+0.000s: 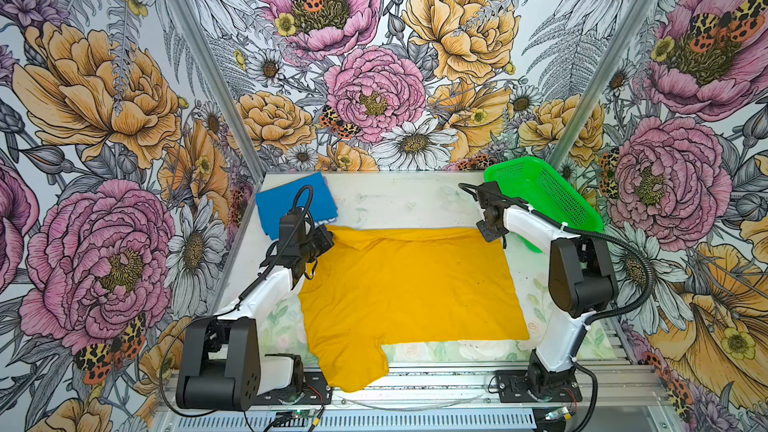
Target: Fold and stack the t-shirts
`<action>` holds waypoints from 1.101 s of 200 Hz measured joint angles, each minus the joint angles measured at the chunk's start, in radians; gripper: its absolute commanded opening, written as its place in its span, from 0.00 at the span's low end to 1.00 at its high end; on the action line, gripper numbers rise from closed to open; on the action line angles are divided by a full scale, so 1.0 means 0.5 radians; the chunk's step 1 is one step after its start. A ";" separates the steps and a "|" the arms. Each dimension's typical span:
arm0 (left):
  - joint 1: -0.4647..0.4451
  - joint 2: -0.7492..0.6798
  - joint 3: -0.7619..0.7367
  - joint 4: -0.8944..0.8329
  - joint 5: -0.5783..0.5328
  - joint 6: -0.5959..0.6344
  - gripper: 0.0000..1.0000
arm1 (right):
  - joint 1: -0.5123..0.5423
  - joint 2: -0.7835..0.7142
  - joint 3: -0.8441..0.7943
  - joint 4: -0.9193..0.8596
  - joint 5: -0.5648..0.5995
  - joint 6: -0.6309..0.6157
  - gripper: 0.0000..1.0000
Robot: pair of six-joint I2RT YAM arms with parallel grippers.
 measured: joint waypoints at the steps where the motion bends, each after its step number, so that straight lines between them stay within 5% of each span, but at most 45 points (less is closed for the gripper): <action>1: 0.000 -0.005 -0.002 -0.003 -0.002 0.000 0.00 | 0.001 -0.003 -0.007 0.005 0.000 -0.001 0.00; 178: 0.042 -0.601 -0.332 -0.533 -0.017 -0.005 0.00 | 0.063 -0.335 -0.552 0.421 0.137 0.018 0.00; 191: 0.039 -0.632 -0.332 -0.556 -0.018 -0.006 0.00 | 0.068 -0.335 -0.566 0.426 0.150 0.032 0.14; 200: 0.036 -0.655 -0.332 -0.577 -0.022 -0.006 0.04 | 0.072 -0.336 -0.576 0.433 0.160 0.059 0.48; 212: 0.036 -0.692 -0.332 -0.611 -0.031 -0.005 0.60 | 0.074 -0.346 -0.590 0.443 0.194 0.072 0.95; 220: 0.037 -0.723 -0.332 -0.631 -0.034 -0.014 0.81 | 0.073 -0.375 -0.612 0.457 0.218 0.095 0.99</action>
